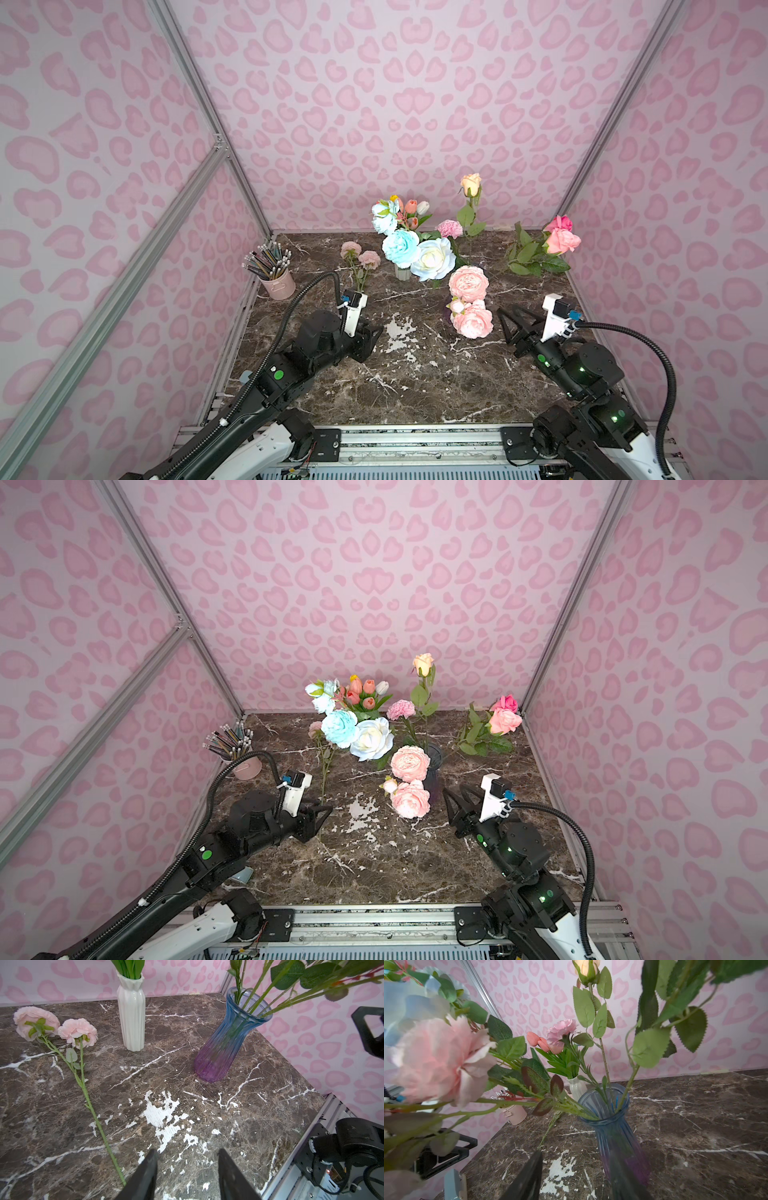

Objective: Pick out pink flowers from the vase
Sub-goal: Pick up the flower from the vase.

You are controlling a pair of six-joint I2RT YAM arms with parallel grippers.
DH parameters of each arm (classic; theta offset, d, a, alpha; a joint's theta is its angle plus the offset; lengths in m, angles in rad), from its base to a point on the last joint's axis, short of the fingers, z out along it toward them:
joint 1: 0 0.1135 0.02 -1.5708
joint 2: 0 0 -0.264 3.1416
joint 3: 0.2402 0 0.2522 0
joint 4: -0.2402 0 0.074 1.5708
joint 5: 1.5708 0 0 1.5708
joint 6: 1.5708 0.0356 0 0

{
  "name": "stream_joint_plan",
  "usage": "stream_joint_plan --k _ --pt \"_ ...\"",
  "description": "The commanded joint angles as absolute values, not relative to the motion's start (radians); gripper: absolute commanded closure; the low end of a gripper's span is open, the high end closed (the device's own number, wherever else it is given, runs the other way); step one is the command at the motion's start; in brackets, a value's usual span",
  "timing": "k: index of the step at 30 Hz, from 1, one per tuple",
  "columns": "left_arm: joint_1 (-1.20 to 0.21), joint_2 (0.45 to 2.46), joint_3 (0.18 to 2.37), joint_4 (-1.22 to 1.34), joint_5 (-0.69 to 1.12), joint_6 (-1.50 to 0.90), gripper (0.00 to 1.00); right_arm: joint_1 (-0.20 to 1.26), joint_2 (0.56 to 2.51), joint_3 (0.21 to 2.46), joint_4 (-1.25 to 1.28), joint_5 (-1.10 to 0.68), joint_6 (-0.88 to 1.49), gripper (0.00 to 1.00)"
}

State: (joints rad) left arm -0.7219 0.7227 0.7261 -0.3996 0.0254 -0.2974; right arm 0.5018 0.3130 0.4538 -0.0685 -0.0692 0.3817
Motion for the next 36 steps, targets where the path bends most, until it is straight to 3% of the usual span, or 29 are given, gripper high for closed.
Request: stream_joint_plan --k 1,11,27,36 --pt "-0.73 0.712 0.732 -0.384 -0.001 -0.276 0.5 0.502 0.327 0.386 0.238 0.007 0.317 0.44" --pt "-0.75 0.721 0.732 -0.381 -0.037 -0.283 0.5 0.5 0.501 0.285 0.544 0.125 0.324 0.45" --pt "-0.759 0.727 0.737 -0.385 -0.046 -0.279 0.5 0.362 0.845 0.339 0.797 0.028 0.36 0.56" --pt "-0.763 0.729 0.739 -0.383 -0.047 -0.278 0.5 0.324 0.919 0.386 0.772 -0.033 0.371 0.77"
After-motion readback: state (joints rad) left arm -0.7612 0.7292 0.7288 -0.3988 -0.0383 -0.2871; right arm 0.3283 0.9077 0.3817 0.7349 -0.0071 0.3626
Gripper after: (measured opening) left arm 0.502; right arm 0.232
